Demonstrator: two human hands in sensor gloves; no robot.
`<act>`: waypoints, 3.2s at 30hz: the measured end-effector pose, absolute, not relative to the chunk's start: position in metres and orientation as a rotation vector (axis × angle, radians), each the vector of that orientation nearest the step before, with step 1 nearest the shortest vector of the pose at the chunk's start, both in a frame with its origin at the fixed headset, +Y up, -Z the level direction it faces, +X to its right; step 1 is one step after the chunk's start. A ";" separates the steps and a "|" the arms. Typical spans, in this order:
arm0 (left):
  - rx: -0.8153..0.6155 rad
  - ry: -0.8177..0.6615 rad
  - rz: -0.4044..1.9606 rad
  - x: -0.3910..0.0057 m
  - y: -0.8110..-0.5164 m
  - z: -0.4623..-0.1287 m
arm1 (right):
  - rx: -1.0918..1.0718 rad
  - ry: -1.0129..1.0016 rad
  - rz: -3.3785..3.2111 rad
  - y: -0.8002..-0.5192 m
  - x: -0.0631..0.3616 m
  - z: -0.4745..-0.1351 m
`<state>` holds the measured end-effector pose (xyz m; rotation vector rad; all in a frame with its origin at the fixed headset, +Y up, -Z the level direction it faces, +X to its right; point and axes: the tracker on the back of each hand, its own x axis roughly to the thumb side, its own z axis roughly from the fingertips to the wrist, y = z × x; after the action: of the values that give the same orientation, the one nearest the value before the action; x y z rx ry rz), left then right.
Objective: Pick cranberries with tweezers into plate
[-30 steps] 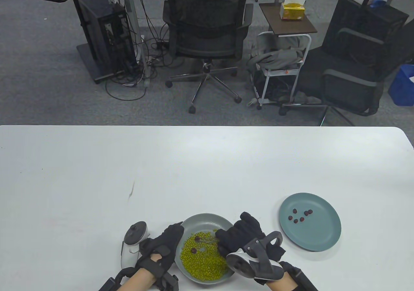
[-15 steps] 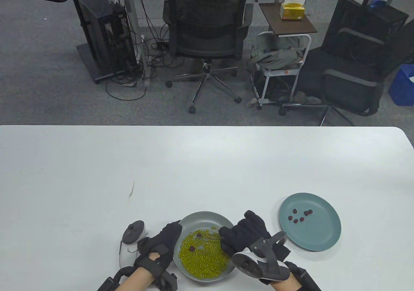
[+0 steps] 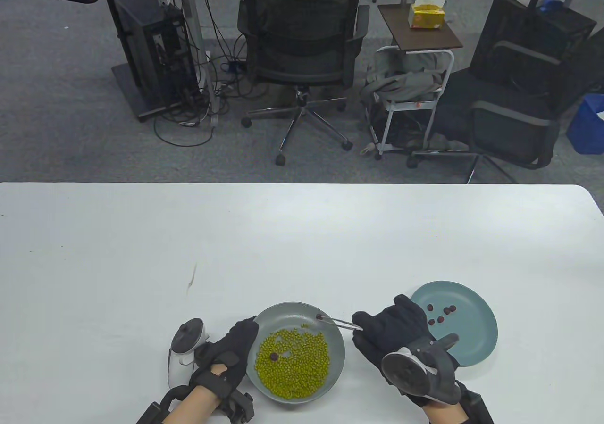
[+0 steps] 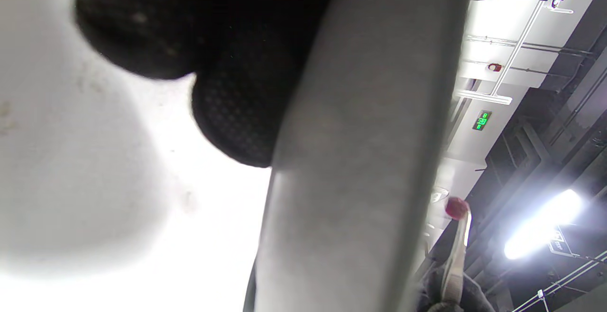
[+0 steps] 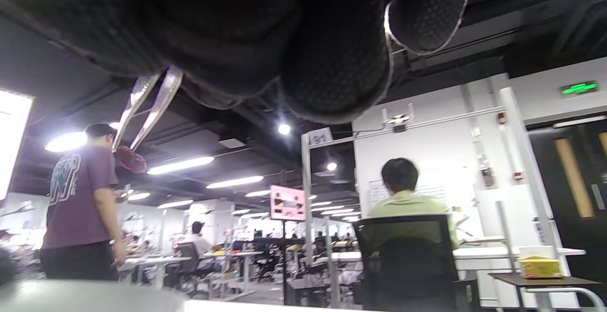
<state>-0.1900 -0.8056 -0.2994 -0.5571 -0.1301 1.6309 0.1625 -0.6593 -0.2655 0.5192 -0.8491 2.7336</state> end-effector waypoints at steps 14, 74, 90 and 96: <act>-0.545 -0.147 1.636 -0.191 -0.803 -0.299 | -0.361 -0.405 2.804 -0.696 0.314 -0.334; -0.587 -0.177 1.708 -0.182 -0.804 -0.295 | 0.058 -0.488 2.855 -0.705 0.206 -0.320; -0.602 -0.119 1.678 -0.188 -0.821 -0.304 | 0.573 -0.630 2.811 -0.700 0.131 -0.280; -0.591 -0.124 1.683 -0.189 -0.818 -0.303 | 0.824 -0.654 2.836 -0.699 0.090 -0.259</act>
<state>-0.1889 -0.8180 -0.3033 -0.5913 -0.1235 1.6827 0.0899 -0.6993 -0.2592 0.8240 -0.6542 2.8355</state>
